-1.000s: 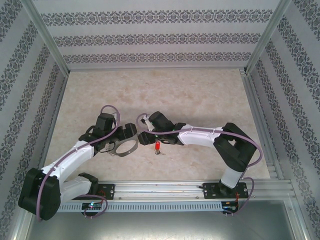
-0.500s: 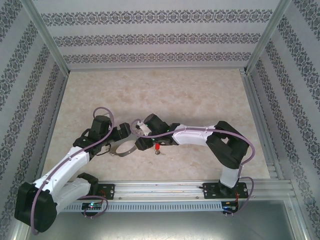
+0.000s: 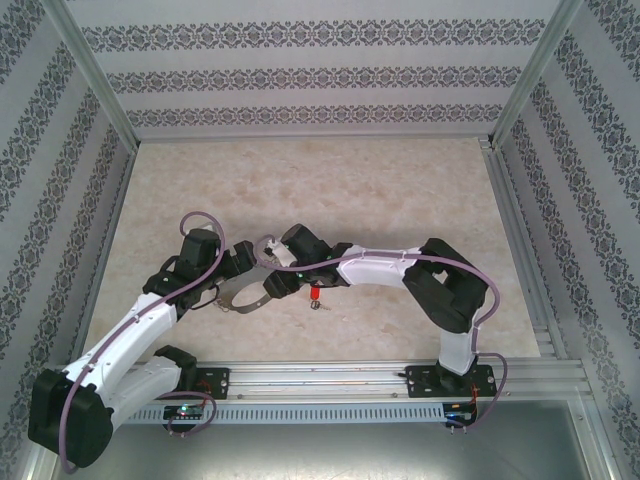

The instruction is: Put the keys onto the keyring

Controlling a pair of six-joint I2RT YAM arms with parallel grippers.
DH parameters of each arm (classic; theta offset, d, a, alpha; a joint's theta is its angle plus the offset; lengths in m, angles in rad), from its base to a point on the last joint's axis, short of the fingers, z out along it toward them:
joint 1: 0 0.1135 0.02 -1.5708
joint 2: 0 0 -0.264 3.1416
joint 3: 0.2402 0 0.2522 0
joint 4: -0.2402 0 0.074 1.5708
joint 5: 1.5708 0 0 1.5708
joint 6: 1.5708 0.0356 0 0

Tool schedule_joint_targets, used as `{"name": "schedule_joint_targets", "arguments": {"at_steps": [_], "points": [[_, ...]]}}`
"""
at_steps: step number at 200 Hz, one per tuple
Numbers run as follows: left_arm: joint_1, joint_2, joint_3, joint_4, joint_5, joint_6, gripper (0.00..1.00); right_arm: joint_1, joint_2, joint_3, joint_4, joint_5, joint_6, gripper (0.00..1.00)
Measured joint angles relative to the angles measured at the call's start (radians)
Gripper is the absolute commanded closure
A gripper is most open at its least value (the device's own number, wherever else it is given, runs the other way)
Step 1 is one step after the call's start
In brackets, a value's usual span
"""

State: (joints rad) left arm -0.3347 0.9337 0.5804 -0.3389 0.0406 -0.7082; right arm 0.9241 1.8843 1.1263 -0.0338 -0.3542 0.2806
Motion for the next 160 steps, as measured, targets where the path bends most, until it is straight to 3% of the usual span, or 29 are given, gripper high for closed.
{"name": "schedule_joint_targets", "arguments": {"at_steps": [160], "points": [[0.000,0.000,0.001,-0.011,-0.001,0.000,0.00,-0.006,0.058,0.045,-0.002,-0.002,0.000,0.51]]}}
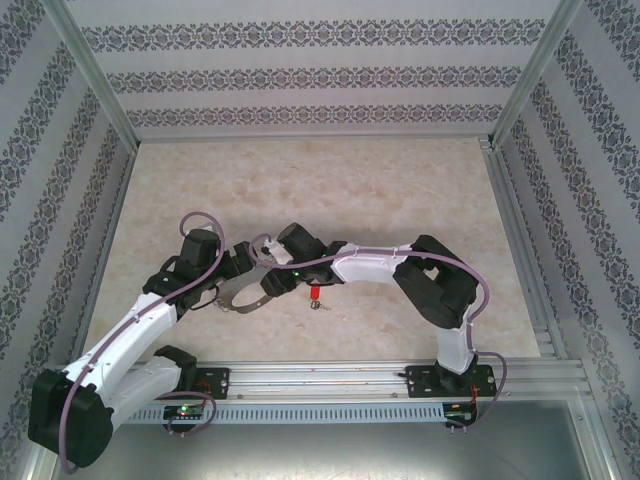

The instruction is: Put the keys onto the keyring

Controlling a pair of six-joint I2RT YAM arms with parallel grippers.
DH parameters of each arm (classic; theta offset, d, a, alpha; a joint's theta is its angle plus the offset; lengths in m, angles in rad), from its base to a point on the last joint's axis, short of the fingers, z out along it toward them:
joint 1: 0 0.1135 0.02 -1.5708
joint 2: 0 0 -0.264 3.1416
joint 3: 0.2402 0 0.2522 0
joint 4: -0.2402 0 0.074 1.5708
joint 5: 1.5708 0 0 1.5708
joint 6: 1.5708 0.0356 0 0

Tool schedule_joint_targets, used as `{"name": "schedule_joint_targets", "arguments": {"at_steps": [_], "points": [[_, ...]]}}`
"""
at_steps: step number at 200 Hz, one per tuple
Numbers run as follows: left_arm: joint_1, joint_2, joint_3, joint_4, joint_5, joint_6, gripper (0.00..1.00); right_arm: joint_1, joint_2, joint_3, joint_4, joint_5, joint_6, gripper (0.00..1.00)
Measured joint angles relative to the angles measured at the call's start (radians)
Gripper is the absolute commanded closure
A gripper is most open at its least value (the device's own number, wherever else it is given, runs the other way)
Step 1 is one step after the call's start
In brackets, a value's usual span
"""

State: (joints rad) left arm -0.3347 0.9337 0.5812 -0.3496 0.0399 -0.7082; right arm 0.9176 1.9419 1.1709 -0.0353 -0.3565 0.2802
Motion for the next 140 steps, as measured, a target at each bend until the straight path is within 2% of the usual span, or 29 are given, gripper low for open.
{"name": "schedule_joint_targets", "arguments": {"at_steps": [140], "points": [[0.000,-0.026,0.000,0.000,0.000,0.000,0.00,-0.013,0.019,0.021,-0.059,0.050,-0.063,0.51]]}}
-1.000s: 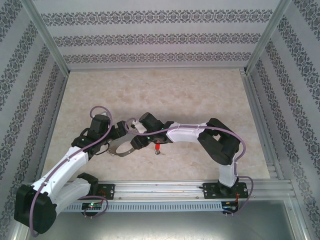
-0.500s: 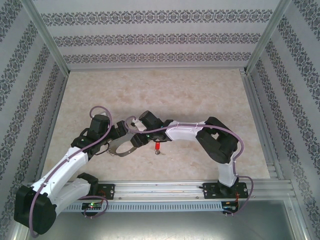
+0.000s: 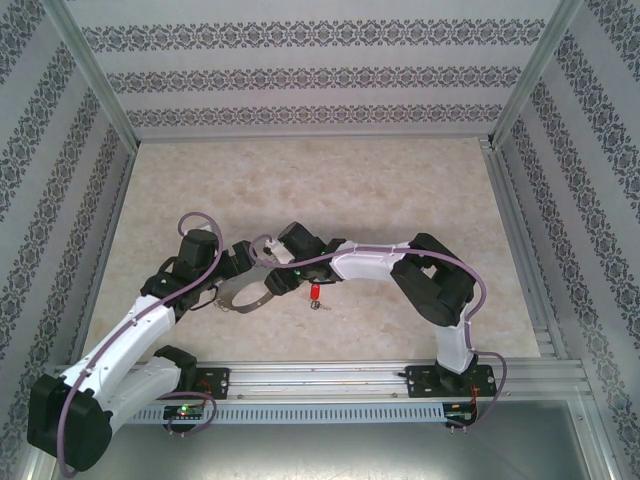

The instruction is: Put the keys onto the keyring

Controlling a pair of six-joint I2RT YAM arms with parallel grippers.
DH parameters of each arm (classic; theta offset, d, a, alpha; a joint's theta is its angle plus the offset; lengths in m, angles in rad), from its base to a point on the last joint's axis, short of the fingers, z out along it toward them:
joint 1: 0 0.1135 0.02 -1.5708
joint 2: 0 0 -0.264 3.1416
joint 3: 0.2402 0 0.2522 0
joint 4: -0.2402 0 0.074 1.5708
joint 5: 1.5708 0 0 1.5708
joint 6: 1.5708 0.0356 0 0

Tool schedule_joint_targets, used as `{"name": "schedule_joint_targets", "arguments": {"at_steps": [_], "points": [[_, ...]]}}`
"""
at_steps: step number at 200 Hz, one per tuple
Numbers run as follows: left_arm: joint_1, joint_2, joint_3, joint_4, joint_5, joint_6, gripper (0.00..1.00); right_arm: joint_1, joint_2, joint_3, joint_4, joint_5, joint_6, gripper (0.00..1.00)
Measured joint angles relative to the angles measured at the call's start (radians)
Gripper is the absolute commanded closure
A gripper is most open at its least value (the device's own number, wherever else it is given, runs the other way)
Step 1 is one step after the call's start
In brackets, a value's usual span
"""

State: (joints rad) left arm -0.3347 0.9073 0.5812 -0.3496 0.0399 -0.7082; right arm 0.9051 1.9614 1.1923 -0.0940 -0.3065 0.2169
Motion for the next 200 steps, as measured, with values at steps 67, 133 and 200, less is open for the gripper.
{"name": "schedule_joint_targets", "arguments": {"at_steps": [67,133,200], "points": [[0.000,-0.015,0.000,0.000,0.000,0.000,0.00,0.003,0.000,0.006,-0.030,0.050,-0.046,0.51],[0.000,-0.015,0.000,0.000,0.001,-0.005,0.00,0.023,0.010,0.026,-0.052,0.142,-0.092,0.58],[0.000,-0.018,0.000,0.001,0.004,-0.008,0.00,0.023,0.060,0.095,-0.063,0.203,-0.113,0.68]]}}
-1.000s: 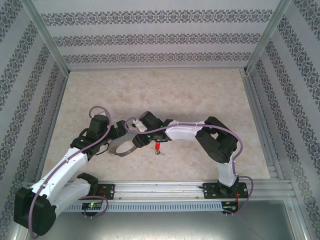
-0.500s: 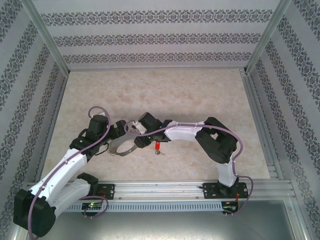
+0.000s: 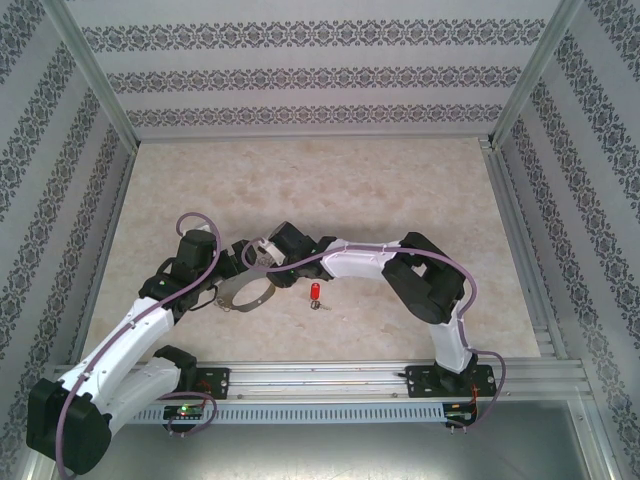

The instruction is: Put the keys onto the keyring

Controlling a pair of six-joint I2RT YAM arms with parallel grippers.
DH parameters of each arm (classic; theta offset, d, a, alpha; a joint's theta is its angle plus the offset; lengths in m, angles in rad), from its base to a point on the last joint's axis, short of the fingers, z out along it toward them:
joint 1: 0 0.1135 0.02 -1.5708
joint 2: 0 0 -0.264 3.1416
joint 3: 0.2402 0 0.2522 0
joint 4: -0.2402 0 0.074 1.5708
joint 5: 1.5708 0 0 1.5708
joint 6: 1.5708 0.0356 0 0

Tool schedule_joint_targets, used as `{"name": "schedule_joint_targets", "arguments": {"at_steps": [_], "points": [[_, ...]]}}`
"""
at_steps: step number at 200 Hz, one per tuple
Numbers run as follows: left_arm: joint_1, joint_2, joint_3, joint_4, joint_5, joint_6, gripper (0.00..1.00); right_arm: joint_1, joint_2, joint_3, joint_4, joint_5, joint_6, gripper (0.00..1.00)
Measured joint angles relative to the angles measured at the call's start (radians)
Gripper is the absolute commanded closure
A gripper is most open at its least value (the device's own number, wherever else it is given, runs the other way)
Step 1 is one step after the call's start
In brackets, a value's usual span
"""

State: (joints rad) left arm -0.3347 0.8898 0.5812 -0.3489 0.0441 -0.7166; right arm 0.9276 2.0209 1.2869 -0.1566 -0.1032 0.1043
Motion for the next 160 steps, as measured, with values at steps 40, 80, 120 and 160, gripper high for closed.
{"name": "schedule_joint_targets", "arguments": {"at_steps": [40,80,120,160], "points": [[0.000,-0.008,0.000,0.000,0.000,-0.002,0.00,-0.023,-0.005,-0.006,0.001,0.016,0.037,0.60],[0.000,-0.006,0.000,0.001,0.033,0.006,0.00,-0.084,-0.119,-0.124,0.056,-0.034,0.113,0.55],[-0.002,0.077,-0.002,0.027,0.164,0.035,0.05,-0.085,-0.198,-0.180,0.122,-0.103,0.192,0.54],[-0.006,0.135,-0.044,0.068,0.238,0.036,0.06,-0.085,-0.195,-0.222,0.199,-0.200,0.269,0.57]]}}
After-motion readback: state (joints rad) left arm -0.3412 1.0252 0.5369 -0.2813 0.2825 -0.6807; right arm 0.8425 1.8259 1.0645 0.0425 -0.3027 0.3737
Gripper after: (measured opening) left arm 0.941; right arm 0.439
